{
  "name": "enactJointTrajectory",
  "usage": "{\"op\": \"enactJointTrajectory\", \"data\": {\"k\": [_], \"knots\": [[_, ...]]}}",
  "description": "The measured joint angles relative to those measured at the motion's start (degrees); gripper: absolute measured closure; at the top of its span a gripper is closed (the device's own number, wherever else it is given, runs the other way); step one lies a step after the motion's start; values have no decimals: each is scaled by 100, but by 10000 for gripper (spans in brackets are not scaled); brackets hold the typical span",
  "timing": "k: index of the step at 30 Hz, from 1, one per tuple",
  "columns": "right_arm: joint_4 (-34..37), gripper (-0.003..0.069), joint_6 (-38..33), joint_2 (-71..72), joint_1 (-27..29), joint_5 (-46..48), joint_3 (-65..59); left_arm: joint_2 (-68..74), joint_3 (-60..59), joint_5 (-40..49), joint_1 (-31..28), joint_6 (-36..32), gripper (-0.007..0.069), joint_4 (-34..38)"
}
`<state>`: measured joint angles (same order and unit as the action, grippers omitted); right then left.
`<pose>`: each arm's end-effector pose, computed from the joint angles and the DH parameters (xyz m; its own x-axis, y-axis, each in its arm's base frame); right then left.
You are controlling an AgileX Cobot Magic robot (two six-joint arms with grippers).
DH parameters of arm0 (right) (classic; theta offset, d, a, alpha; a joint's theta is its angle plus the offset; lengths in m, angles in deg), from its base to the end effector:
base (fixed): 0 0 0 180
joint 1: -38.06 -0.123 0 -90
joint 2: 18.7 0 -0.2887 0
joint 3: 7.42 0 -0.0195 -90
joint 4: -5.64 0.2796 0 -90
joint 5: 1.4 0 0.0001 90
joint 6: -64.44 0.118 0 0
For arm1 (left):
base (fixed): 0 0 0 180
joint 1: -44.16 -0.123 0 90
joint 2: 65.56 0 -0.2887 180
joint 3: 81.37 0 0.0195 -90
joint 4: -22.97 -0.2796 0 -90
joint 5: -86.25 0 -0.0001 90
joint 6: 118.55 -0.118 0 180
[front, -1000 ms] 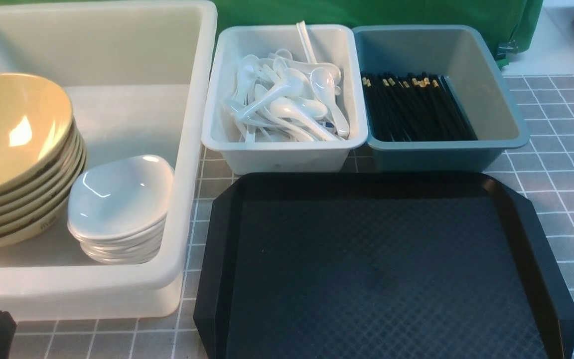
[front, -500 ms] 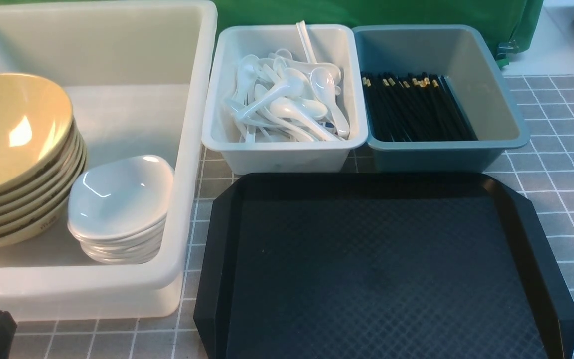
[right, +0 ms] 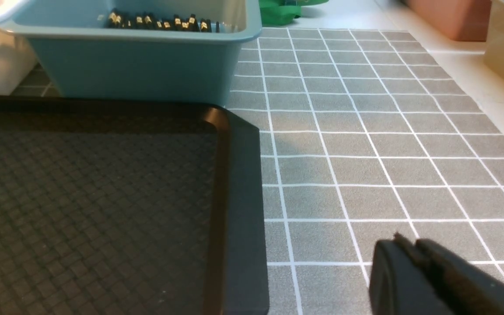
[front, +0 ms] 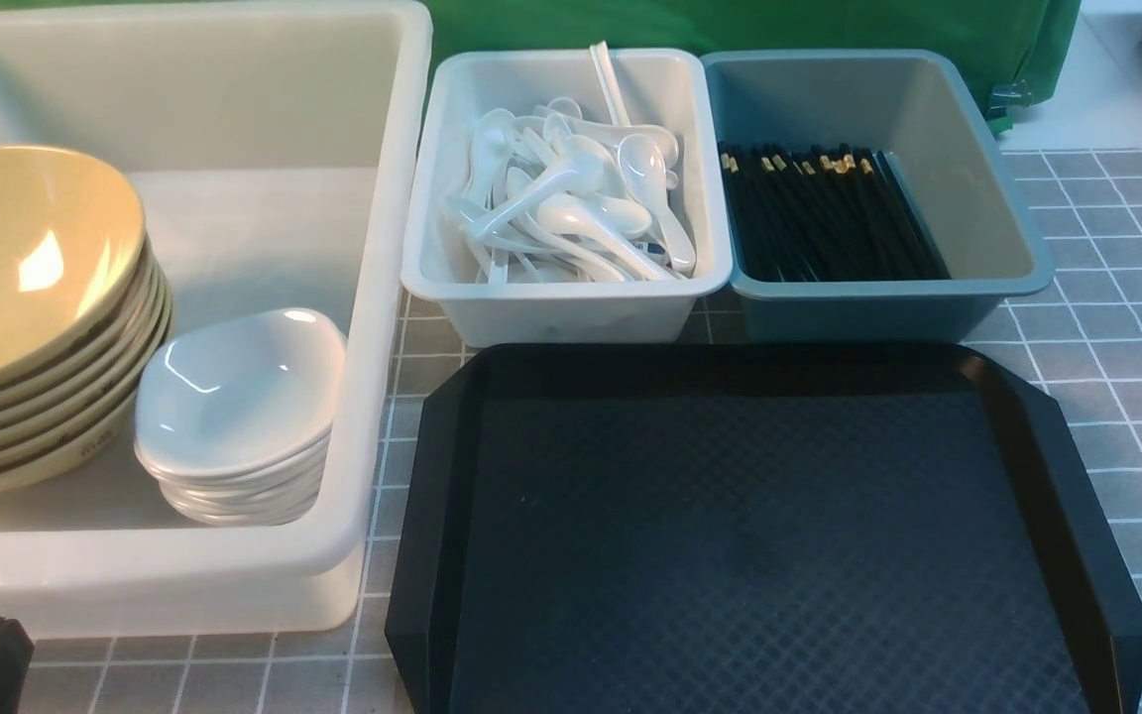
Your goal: On grey table put chopsticks spoon bowls plates into blue grey white boxes.
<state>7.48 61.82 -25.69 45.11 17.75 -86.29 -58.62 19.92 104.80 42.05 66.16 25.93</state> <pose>0.1042 -0.0116 0.1671 -0.2586 0.0165 -0.9658 0.1087 0.9940 -0.0121 0.1051 0.0019 0.1695 -0.2399 -0.1397 -0.9607 -0.0527 0.9900 -0.1308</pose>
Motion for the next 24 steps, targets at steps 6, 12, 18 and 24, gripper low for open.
{"op": "enactJointTrajectory", "data": {"k": [6,12,18,24], "knots": [[0,567,0,0,0,0,0,0,0,0,0,0,635,0],[0,561,0,0,0,0,0,0,0,0,0,0,635,0],[0,561,0,0,0,0,0,0,0,0,0,0,635,0],[0,561,0,0,0,0,0,0,0,0,0,0,635,0]]}}
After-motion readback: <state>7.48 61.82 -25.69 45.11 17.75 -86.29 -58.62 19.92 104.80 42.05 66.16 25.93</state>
